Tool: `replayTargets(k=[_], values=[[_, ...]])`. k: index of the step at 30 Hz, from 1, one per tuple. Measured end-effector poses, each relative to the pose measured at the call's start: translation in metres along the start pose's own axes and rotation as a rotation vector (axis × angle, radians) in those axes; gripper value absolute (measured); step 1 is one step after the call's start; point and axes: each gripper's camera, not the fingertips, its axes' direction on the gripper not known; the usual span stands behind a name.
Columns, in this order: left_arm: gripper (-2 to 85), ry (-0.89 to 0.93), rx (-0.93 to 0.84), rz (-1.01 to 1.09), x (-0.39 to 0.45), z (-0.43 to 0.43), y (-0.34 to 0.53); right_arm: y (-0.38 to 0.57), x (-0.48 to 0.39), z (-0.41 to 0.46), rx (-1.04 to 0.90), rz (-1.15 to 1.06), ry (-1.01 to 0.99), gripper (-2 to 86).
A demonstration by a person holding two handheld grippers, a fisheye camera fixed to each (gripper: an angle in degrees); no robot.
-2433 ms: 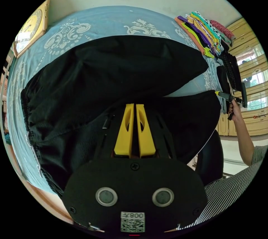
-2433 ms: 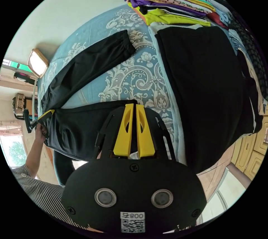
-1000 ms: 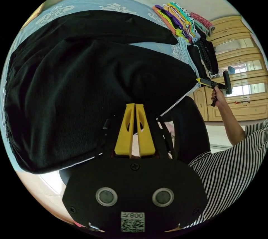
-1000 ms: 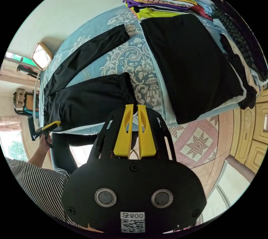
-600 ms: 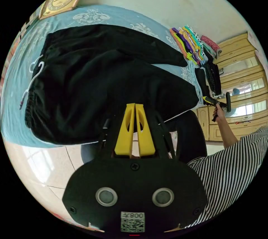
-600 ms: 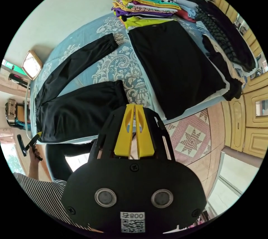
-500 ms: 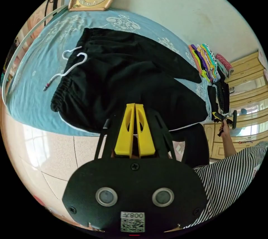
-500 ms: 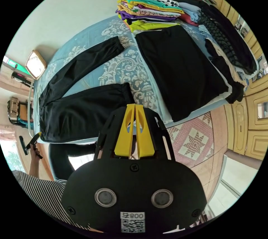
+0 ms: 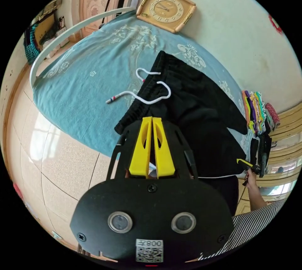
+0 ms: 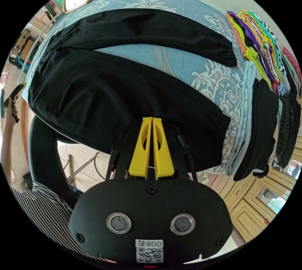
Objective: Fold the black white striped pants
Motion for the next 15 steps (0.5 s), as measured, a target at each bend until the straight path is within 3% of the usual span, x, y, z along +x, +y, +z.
replayTargets(k=[5, 9, 11, 15], values=[[3.4, -0.001, -0.007, -0.134, -0.053, 0.007, -0.025, -0.017, -0.003, 0.012, -0.031, 0.039, -0.038, 0.1], [4.5, 0.217, -0.019, -0.388, -0.115, 0.034, -0.030, -0.027, -0.007, 0.020, -0.040, 0.035, -0.040, 0.2], [4.1, 0.238, -0.029, -0.448, -0.131, 0.043, -0.031, -0.035, -0.011, 0.025, -0.056, 0.038, -0.032, 0.2], [2.1, 0.198, -0.030, -0.420, -0.146, 0.046, -0.032, -0.044, -0.020, 0.033, -0.065, 0.026, 0.001, 0.1]])
